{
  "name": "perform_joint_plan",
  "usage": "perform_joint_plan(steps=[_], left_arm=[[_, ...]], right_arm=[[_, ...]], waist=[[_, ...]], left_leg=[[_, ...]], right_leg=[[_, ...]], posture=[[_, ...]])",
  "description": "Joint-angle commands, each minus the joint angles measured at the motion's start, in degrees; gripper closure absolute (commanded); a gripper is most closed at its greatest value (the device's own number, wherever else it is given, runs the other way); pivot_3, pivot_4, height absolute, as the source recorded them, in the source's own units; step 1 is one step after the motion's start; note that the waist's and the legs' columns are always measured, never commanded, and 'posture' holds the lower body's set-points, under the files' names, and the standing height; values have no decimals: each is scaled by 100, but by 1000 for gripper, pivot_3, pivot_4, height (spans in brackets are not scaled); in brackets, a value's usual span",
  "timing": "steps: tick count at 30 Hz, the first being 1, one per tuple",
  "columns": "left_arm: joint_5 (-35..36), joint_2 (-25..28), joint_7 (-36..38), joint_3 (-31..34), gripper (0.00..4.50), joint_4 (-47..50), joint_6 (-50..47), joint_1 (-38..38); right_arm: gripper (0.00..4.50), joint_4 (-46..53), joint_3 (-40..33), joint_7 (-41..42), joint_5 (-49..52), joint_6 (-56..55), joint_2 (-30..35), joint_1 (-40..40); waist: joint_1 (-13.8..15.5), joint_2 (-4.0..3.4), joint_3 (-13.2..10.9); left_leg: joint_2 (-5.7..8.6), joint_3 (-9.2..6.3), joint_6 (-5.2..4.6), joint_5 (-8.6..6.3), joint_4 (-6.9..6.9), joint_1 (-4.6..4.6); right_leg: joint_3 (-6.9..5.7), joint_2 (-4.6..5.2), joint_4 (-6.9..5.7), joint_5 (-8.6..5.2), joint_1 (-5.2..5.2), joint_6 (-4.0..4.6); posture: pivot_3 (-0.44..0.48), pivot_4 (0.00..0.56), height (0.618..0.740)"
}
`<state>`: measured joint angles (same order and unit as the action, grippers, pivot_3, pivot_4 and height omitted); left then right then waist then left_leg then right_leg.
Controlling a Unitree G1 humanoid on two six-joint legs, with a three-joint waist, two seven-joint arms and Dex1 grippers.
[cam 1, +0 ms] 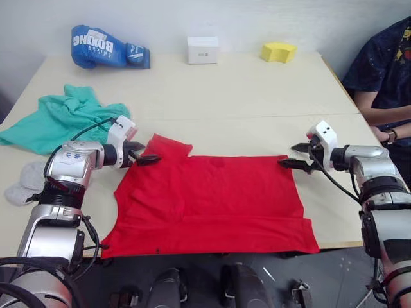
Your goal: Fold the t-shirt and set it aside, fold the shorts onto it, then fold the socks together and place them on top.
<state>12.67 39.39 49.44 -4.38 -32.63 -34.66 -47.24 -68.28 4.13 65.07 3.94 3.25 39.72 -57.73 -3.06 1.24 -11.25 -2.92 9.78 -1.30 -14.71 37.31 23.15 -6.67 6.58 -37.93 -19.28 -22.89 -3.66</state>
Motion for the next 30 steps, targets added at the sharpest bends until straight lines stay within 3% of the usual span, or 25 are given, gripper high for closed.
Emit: perform_joint_plan(steps=[1,2,5,11,16,23,27,30], left_arm=[[-28,155,104,184,0,130,-34,-11],[-17,201,130,209,0,165,-54,26],[-35,301,106,292,0,193,-72,99],[-84,263,8,350,0,37,-256,15],[-390,-31,-183,242,0,-1189,-1,-729],[-857,-613,-418,170,0,-2912,787,-1873],[-1215,-792,-731,70,0,-3554,1132,-2155],[-1434,-741,-546,-54,0,-3704,1107,-2219]], right_arm=[[39,-282,-5,-32,-237,-155,-50,-134],[39,-326,-30,21,-248,-120,-78,-158],[662,-357,-60,323,-281,-127,-134,-174],[2712,-255,-137,724,-277,-257,-227,-96],[4485,-206,-130,806,-366,-451,-198,-10],[4485,142,-72,1112,-393,-643,-233,185],[4485,377,-127,1151,-316,-618,-286,318],[4485,522,-160,1162,-272,-586,-275,441]], waist=[[-10,0,0],[-18,0,0],[-31,0,0],[-21,0,0],[1,1,0],[-4,3,0],[-30,4,0],[-30,4,0]], left_leg=[[0,0,0,0,0,0],[0,0,0,0,-1,0],[-2,0,2,1,0,-2],[-1,0,4,2,2,-4],[0,0,4,2,2,-4],[8,4,-4,2,6,-1],[5,8,-4,2,2,-1],[2,11,-2,4,1,-2]], right_leg=[[0,0,-1,0,0,0],[0,0,-1,0,0,0],[1,-1,-3,0,0,0],[3,-1,-7,1,0,0],[3,-2,-8,2,0,-1],[7,0,-3,12,1,-15],[7,-2,1,12,0,-15],[8,-4,-2,12,-5,-14]], posture=[[0,150,740],[0,150,740],[0,150,740],[0,150,740],[0,150,740],[0,150,740],[0,150,740],[0,150,740]])
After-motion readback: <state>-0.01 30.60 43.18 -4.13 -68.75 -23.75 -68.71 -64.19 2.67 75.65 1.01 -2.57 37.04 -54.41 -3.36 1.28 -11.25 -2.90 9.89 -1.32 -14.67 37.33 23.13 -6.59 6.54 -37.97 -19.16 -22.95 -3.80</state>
